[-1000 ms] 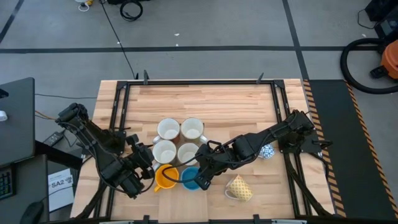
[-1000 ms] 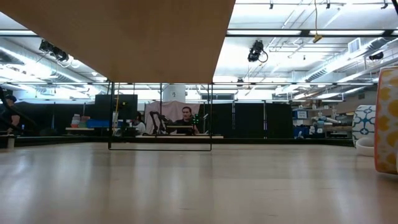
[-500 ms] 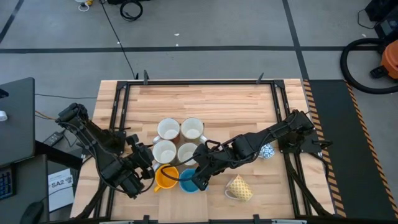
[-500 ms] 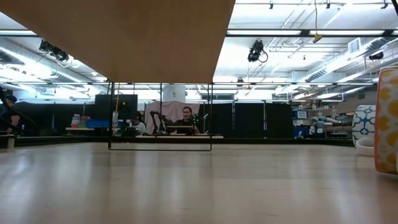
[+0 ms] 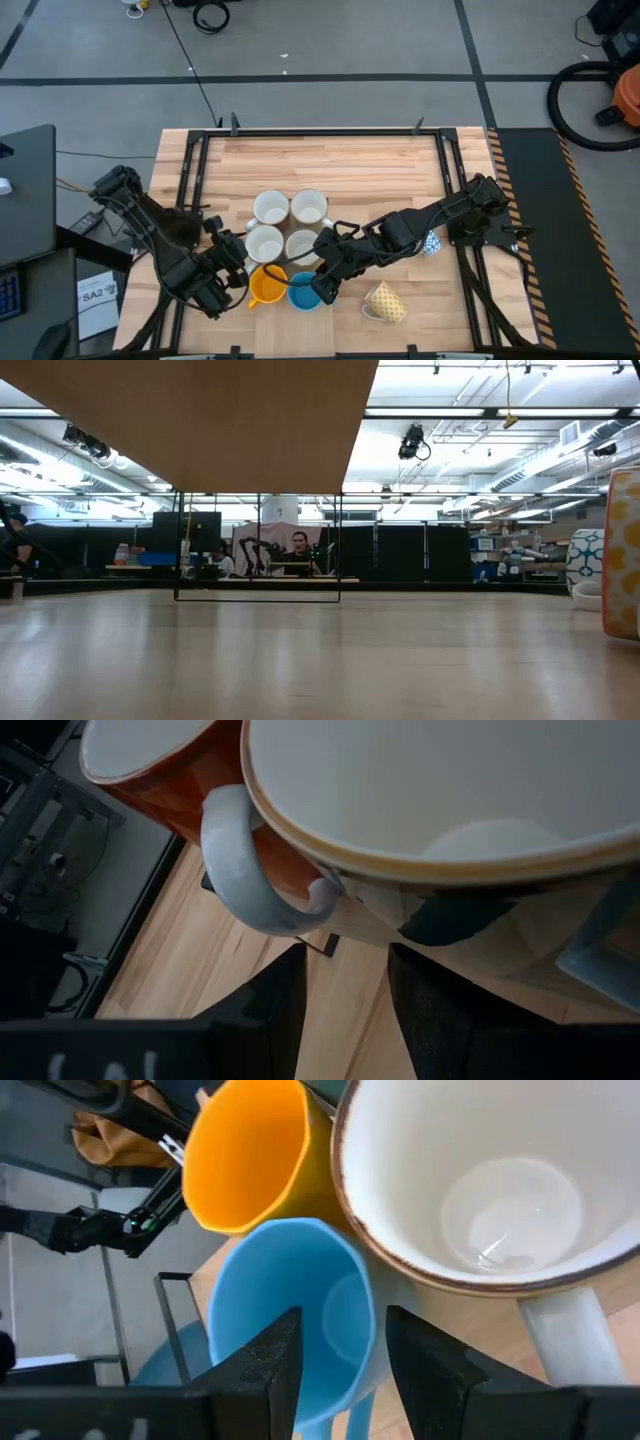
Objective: Place coffee mugs
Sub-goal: Put the blue mug on the shelf aligned with the yellow mug
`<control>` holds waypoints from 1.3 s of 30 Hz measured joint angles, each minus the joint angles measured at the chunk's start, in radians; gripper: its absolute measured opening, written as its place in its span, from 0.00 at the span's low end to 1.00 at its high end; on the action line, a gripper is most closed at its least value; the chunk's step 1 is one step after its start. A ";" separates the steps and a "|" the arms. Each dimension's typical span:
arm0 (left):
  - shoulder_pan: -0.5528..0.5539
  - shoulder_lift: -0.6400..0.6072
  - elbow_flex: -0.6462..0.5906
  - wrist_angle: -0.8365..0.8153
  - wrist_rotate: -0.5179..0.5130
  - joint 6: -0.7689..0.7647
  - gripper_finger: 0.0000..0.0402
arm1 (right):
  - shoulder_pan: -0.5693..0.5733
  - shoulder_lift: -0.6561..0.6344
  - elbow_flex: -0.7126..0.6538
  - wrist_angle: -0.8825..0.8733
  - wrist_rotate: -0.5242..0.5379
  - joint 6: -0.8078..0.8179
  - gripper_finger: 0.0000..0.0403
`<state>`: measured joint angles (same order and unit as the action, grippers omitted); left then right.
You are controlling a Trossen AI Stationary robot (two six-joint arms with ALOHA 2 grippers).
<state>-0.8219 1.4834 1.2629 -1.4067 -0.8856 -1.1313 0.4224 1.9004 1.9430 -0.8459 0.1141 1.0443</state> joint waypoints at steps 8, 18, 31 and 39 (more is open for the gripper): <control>-0.007 0.000 0.000 0.000 -0.006 0.000 0.37 | 0.018 -0.062 0.000 -0.001 0.000 -0.026 0.37; -0.049 -0.005 0.000 -0.008 0.029 0.024 0.37 | 0.042 -0.148 0.000 -0.069 0.000 -0.068 0.37; -0.174 -0.007 0.000 0.007 0.204 -0.017 0.37 | 0.060 -0.252 0.000 -0.509 0.103 -0.182 0.37; -0.234 -0.007 0.000 0.008 0.204 -0.088 0.37 | -0.017 -0.253 0.000 -0.702 0.008 -0.379 0.37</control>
<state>-1.0561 1.4761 1.2633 -1.3983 -0.6819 -1.2192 0.4058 1.6471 1.9430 -1.5479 0.1217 0.6653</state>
